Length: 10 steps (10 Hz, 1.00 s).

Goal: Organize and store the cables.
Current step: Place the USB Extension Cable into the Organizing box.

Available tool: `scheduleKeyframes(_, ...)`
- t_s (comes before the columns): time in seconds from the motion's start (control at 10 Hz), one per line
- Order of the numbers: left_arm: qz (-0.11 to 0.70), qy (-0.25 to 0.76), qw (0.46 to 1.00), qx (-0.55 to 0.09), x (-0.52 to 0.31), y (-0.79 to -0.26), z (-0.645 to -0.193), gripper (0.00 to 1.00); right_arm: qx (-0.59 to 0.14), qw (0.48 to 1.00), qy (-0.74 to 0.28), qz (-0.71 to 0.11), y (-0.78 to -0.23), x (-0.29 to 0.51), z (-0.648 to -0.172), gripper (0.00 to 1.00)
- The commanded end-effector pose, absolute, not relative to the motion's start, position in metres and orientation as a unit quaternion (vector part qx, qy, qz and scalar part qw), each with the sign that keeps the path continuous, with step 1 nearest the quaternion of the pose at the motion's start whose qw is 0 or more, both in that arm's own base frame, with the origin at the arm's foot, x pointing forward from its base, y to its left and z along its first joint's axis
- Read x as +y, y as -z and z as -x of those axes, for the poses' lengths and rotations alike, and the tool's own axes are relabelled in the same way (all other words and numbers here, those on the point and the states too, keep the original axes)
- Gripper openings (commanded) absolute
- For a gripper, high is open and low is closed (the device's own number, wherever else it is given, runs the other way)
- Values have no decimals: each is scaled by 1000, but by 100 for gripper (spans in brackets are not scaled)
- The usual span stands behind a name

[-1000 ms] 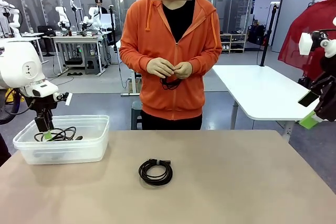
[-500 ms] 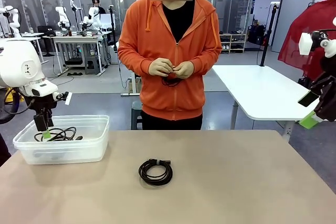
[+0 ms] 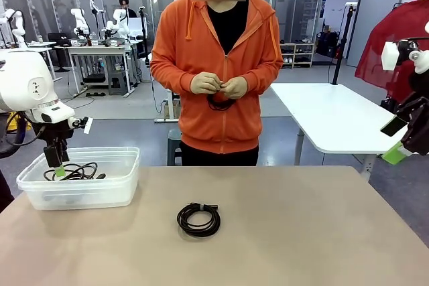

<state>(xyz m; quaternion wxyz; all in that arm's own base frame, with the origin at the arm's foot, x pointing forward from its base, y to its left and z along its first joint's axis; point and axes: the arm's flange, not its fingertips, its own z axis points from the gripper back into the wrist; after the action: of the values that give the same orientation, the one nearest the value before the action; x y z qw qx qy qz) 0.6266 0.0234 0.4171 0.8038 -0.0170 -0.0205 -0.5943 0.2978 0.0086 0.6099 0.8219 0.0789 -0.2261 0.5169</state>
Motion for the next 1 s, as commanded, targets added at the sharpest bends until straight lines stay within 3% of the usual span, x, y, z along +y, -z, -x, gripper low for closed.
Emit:
scheduleKeyframes(0.0,16,593,805,-21,25,-418,-627,100,-223,825,-514,-79,-612,9,-298,100)
scheduleKeyframes(0.9,8,587,809,-31,22,-431,-613,100,-223,825,-514,-79,-612,9,-298,100)
